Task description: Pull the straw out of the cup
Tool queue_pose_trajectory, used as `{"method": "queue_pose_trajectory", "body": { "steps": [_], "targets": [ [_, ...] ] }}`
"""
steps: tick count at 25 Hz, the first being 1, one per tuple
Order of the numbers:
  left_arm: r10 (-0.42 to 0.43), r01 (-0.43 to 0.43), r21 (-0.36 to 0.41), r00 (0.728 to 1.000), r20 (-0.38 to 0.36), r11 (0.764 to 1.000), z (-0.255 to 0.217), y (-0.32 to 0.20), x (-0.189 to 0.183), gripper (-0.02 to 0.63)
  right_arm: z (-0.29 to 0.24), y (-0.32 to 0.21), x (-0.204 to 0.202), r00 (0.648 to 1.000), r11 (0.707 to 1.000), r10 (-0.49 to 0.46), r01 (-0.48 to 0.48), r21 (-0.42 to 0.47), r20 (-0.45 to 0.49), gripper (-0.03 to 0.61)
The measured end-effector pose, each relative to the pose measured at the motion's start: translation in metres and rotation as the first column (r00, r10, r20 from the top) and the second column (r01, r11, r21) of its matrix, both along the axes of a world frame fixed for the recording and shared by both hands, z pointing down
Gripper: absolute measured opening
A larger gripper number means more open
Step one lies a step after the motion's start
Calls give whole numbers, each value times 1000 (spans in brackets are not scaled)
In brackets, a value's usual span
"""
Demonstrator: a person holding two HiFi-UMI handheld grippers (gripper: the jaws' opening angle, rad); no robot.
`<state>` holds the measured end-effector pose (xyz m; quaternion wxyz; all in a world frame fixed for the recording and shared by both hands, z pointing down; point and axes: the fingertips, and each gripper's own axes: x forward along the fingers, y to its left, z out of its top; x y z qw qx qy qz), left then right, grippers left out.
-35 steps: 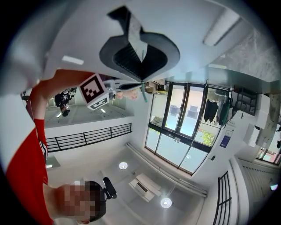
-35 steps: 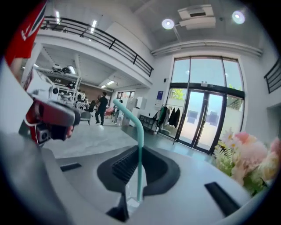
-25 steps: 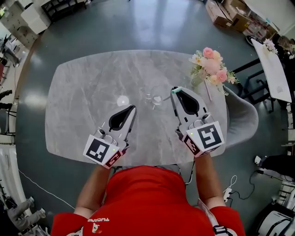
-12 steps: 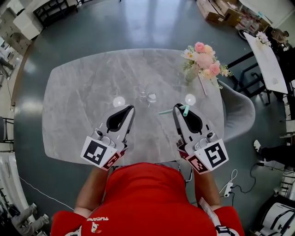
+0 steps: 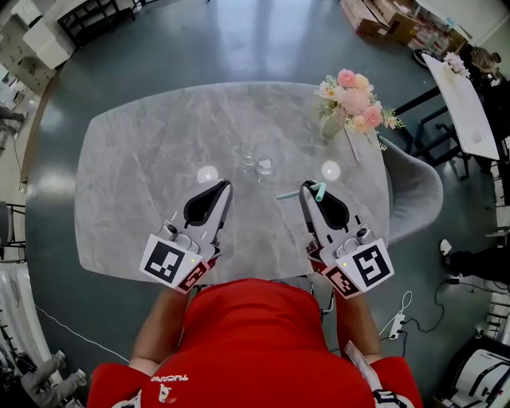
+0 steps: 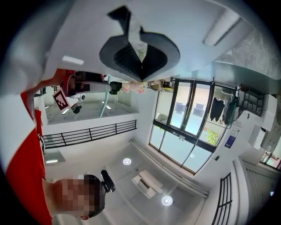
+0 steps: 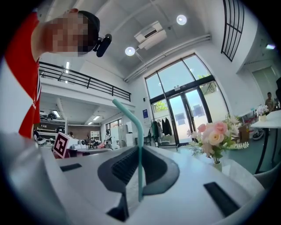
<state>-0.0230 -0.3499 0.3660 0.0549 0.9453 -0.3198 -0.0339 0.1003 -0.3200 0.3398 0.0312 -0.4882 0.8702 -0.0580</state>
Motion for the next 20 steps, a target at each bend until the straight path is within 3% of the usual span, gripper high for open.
{"method": "queue_pose_trajectory", "body": {
  "steps": [20],
  "targets": [
    [-13,13,-4,1000,-1,1000,1,3,2,5,-10,-6,5,1000,1000,2,-3,24,10,17]
  ]
}}
